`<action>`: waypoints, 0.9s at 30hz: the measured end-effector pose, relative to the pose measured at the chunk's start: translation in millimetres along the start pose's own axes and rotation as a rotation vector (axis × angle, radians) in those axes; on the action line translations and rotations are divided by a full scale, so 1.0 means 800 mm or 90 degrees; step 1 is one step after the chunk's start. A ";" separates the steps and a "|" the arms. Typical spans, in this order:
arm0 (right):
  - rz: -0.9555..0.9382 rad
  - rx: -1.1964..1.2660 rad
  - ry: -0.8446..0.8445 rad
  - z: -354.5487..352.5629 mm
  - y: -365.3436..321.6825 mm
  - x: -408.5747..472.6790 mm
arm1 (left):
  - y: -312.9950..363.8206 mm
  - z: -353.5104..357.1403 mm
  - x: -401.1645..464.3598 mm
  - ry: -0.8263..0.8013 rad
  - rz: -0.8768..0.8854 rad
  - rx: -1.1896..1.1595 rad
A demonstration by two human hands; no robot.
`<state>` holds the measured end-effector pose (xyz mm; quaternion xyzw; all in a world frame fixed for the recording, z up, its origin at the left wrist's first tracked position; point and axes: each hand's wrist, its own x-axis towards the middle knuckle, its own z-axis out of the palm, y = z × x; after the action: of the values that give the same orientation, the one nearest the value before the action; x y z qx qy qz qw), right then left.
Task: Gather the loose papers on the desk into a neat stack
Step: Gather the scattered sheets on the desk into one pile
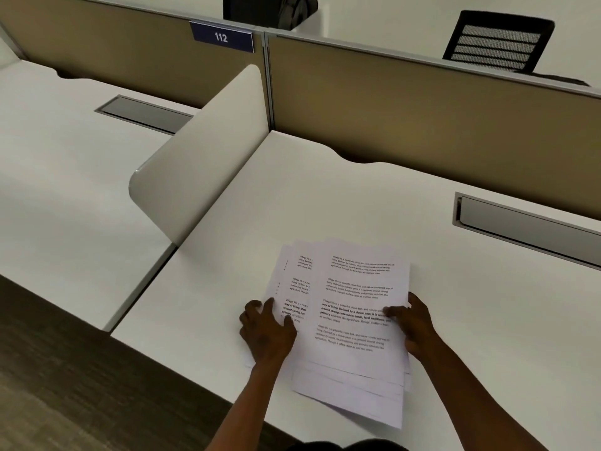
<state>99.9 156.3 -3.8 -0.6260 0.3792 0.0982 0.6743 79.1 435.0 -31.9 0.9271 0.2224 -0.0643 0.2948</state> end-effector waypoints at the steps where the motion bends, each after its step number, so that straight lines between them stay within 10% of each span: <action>1: -0.004 -0.004 0.002 0.004 0.005 -0.003 | 0.000 0.001 -0.002 0.001 0.003 0.012; 21: -0.111 -0.251 0.003 0.092 0.034 -0.049 | 0.017 -0.019 0.017 -0.081 -0.041 0.029; 27: -0.068 -0.202 0.055 0.085 0.033 -0.042 | 0.024 -0.031 0.036 -0.126 -0.097 -0.173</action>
<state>86.8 235.2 -8.0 -0.7474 0.3537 0.0941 0.5545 113.3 446.7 -8.9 0.8485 0.2683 -0.1468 0.4319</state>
